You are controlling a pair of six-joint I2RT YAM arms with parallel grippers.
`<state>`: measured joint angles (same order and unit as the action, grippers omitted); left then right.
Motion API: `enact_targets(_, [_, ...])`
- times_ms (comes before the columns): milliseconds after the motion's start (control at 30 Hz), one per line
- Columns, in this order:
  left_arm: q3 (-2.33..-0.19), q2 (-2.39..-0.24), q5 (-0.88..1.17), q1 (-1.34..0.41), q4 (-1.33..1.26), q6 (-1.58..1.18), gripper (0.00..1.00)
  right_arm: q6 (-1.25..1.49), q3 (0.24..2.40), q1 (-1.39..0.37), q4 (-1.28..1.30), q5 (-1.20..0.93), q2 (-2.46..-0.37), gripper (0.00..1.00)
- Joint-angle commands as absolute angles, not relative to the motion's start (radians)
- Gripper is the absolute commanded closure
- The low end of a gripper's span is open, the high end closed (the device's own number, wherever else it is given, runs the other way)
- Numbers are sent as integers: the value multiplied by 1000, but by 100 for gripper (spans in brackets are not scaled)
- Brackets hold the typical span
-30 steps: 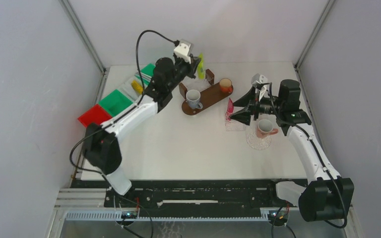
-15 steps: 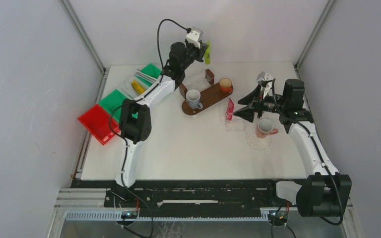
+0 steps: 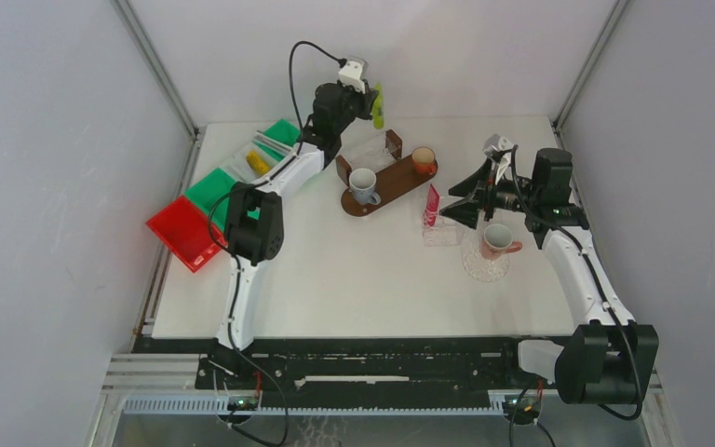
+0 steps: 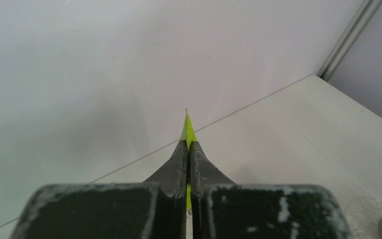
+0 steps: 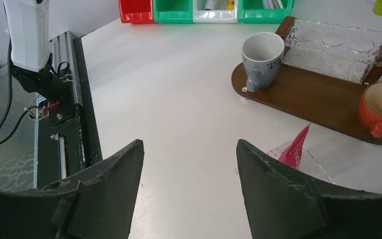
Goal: Prepare toiletry sets of a toothbrush and toothpaste on the tray
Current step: Place the toothpaste in the toothpaste holder.
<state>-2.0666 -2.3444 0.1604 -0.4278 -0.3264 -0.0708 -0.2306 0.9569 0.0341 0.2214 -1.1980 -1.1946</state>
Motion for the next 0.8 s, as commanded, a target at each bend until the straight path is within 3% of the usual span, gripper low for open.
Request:
enact_targets(0, [-2049, -2284, 165, -427, -381, -124, 100, -242, 991, 42, 213, -1199, -1196, 24])
enact_targets(767, [-2003, -2250, 197, -427, -310, -158, 100, -251, 991, 41, 219, -1195, -1200, 24])
